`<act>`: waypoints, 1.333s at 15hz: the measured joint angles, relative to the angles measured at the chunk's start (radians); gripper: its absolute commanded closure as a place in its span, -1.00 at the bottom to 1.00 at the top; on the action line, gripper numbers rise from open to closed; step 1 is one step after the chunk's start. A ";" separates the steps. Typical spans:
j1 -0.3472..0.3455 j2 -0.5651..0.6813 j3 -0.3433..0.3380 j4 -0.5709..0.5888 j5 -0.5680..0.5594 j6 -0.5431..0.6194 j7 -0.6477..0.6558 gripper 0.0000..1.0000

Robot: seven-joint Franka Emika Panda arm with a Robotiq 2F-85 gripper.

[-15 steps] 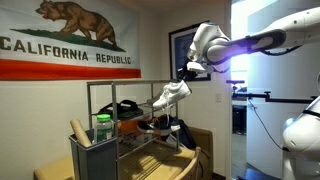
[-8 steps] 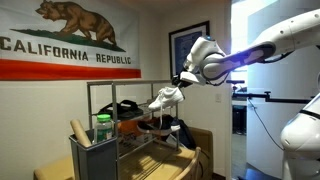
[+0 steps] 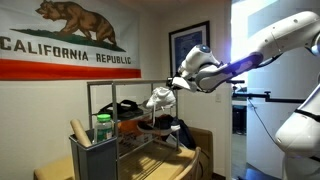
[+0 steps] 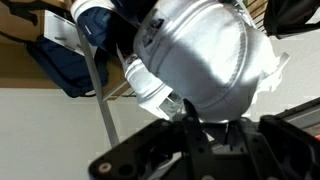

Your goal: Move the white shoe from the first shelf to the second shelf

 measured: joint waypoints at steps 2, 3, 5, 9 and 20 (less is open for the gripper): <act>-0.052 0.011 0.041 0.004 -0.045 0.024 0.067 0.88; -0.080 0.016 0.063 0.004 -0.068 0.034 0.102 0.88; -0.140 0.027 0.111 0.007 -0.120 0.046 0.170 0.88; -0.260 0.057 0.221 0.041 -0.246 0.071 0.299 0.89; -0.621 0.184 0.581 0.197 -0.657 0.056 0.700 0.91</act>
